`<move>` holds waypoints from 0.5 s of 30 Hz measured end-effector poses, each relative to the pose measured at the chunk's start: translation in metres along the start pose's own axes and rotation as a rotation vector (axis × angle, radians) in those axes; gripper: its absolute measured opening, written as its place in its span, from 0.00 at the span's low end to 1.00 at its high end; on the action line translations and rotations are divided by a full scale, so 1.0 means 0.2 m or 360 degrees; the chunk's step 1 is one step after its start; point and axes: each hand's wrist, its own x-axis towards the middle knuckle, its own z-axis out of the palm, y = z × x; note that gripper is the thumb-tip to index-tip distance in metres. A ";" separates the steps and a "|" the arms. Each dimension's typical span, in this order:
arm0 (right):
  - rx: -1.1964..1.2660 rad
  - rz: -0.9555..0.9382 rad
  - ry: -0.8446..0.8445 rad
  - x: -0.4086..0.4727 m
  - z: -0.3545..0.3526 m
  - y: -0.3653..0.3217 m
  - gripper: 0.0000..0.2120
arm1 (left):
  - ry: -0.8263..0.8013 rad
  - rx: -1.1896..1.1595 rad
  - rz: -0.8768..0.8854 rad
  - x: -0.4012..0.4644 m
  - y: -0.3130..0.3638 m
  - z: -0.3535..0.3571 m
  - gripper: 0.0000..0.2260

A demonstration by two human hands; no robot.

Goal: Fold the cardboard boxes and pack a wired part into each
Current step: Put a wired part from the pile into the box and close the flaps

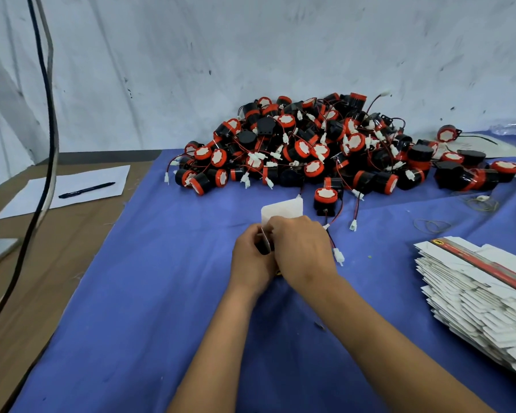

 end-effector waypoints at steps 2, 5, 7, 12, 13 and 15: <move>0.0064 -0.0081 -0.0049 0.01 -0.01 0.03 0.09 | 0.0003 -0.0056 -0.0008 0.00 0.00 0.00 0.08; 0.0251 -0.0199 -0.0100 0.00 -0.02 0.06 0.08 | -0.0002 -0.0087 -0.0004 0.00 0.00 0.00 0.04; 0.0316 -0.0233 -0.0129 -0.01 -0.02 0.06 0.08 | 0.0002 -0.0062 -0.0014 0.00 0.00 0.00 0.05; 0.0341 -0.0302 -0.0266 0.01 -0.06 0.10 0.05 | -0.0050 -0.0155 -0.0053 0.00 -0.01 0.00 0.07; 0.0372 -0.0292 -0.0280 0.02 -0.07 0.12 0.07 | -0.0050 -0.0164 -0.0066 0.00 -0.01 0.00 0.08; 0.0426 -0.0271 -0.0223 0.01 -0.09 0.15 0.11 | -0.0036 -0.0142 -0.0063 0.01 -0.02 0.00 0.09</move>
